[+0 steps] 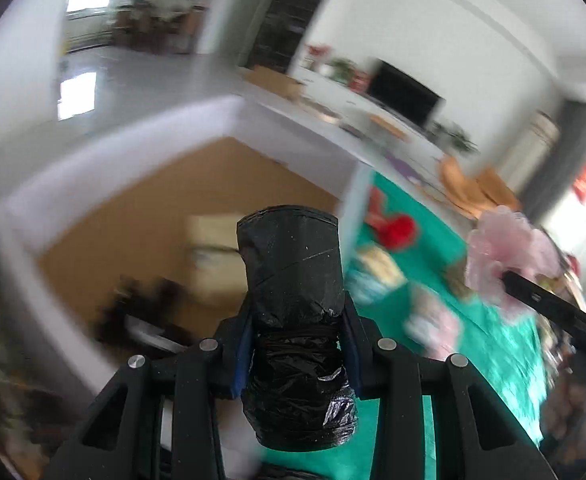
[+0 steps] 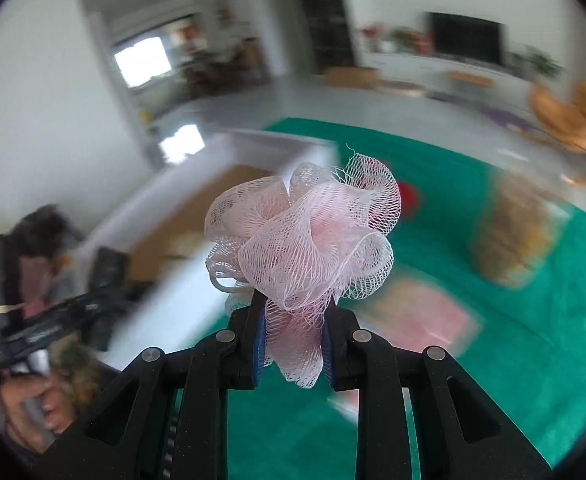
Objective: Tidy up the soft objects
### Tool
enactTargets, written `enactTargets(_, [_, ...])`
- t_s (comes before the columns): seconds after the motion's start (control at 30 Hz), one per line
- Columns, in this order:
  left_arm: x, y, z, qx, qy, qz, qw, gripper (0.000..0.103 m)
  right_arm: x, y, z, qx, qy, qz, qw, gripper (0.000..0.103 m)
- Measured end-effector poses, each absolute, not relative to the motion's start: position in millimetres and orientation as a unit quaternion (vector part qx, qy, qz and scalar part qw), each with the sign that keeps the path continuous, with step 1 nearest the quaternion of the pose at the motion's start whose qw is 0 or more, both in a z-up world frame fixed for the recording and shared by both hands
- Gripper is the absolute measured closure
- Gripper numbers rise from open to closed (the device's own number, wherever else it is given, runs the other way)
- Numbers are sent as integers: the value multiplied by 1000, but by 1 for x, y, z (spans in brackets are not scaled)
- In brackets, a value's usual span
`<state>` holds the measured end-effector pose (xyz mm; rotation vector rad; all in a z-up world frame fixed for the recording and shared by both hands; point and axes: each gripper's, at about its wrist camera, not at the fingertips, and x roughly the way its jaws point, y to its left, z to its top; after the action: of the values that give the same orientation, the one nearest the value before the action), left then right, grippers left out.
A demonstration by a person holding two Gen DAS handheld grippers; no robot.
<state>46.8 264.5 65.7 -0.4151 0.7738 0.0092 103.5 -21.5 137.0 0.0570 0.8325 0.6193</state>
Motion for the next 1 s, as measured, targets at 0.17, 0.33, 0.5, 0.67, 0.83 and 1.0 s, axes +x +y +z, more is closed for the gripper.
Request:
enactTargets(0.17, [74,330,61,-146,390,140,898,14,112,91,129,15,413,378,829,39])
enactTargets(0.33, [72,349,57,-151,375,172,898,10,115,133,106,20,458,390,799,29])
enactTargets(0.5, [53,314,63,-123,362,153,911,10,103,80,97,-2,428,352,833,29])
enactTargets(0.67, [45,260,74,-74,352,124,925,10,95,-10,64,-59,414,245,875,29])
enactTargets(0.83, [46,211,84,-44,349,101,931,10,78,-124,23,-48,443,138,884,29])
enactTargets(1.0, [47,176,89,-26,349,83,933,10,59,-213,-6,-19,465,56,883,29])
